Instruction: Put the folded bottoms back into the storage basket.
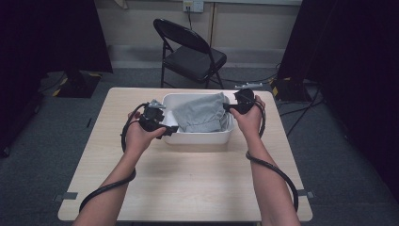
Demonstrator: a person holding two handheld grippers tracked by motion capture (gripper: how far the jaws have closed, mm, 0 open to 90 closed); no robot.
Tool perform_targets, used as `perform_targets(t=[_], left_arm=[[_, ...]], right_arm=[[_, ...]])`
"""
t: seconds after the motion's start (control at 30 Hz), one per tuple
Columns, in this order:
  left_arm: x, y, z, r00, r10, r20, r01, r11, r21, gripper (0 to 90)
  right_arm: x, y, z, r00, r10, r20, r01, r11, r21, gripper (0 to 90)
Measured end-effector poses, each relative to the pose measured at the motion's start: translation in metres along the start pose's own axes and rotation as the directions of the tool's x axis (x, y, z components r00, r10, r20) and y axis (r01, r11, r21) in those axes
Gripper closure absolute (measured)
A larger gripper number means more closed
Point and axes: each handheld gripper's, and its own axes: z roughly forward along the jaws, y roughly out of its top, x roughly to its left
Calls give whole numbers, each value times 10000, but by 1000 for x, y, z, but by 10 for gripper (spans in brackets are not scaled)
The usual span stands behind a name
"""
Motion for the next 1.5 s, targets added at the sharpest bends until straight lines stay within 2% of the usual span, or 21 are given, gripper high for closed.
perform_targets(t=[0.17,0.2,0.4,0.77,0.93,1.0,1.5], left_arm=[[-6,-4,-2,10000,-50,79,51,10000,-81,203],[-6,-5,-3,10000,34,35,-33,9999,-103,200],[-12,-12,-7,9999,-90,96,91,9999,-79,186],[-24,-18,-15,9997,-117,194,121,9998,-172,181],[-27,-22,-19,9995,-205,221,212,9994,-286,178],[-28,-23,-20,9995,-156,280,161,9997,-192,178],[-34,-29,-27,9994,-214,282,221,9995,-241,175]], right_arm=[[-2,-12,-6,9999,119,-102,-120,9999,-27,306],[-2,-14,-8,9999,50,-147,-50,10000,-25,304],[0,-24,-17,9993,11,-362,-13,10000,-60,268],[4,-31,-41,9982,-166,-581,148,9994,-303,228],[1,-36,-50,9987,-126,-484,110,9994,-334,218],[1,-38,-55,9986,-152,-504,137,9995,-296,217],[-2,-49,-73,9970,-356,-694,324,9984,-470,204]])
